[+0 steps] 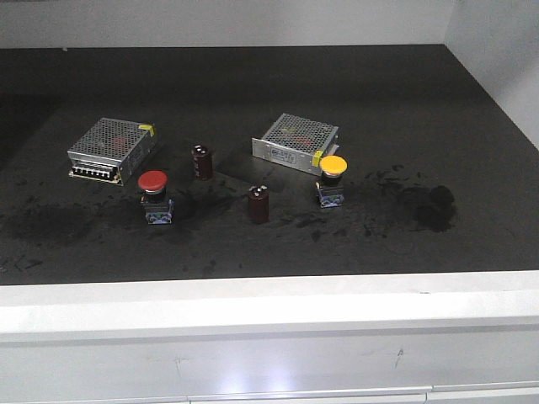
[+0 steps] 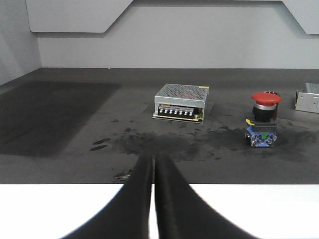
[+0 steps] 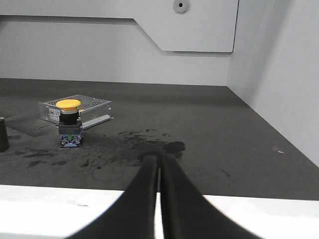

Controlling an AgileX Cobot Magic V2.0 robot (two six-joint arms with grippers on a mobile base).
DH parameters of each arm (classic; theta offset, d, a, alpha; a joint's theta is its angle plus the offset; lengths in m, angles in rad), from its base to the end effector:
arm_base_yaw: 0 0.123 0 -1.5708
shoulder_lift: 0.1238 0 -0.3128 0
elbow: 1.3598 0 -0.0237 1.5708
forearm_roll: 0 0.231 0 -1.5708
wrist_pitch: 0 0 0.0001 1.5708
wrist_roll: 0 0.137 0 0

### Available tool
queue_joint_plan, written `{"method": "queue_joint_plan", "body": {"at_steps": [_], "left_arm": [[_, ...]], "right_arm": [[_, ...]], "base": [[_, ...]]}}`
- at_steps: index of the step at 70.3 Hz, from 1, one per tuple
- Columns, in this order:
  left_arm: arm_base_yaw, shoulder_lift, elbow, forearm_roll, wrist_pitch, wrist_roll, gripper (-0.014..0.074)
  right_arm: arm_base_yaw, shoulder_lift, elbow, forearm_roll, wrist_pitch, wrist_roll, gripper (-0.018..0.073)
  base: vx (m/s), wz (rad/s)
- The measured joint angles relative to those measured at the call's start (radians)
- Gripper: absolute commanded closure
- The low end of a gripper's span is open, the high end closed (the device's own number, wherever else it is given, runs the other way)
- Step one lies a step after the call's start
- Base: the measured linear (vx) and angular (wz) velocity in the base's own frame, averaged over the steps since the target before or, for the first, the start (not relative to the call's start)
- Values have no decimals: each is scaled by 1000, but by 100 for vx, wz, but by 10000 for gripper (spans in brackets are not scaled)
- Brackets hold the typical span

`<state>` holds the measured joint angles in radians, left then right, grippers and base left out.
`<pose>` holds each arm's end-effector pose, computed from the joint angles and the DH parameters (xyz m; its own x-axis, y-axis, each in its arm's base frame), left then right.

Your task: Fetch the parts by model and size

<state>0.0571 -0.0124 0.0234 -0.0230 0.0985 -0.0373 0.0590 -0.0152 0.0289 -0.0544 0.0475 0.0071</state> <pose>0.0546 0.0028 0.1958 -0.0189 -0.0613 -0.9979 -0.0560 0.9966 -0.0602 0.0546 0.0029 0.2010 0.0287 -0.0456 -0.9985 -0.0551 0.9974 -0.0471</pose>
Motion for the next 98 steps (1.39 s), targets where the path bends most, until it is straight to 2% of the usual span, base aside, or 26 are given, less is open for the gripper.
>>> {"method": "queue_joint_plan", "body": {"at_steps": [84, 98], "left_arm": [[0, 0, 0, 0, -1, 0, 603], [0, 0, -5, 0, -67, 0, 603]], "right_arm": [[0, 0, 0, 0, -2, 0, 569], [0, 0, -5, -7, -48, 0, 569]], "base": [[0, 0], [0, 0]]}}
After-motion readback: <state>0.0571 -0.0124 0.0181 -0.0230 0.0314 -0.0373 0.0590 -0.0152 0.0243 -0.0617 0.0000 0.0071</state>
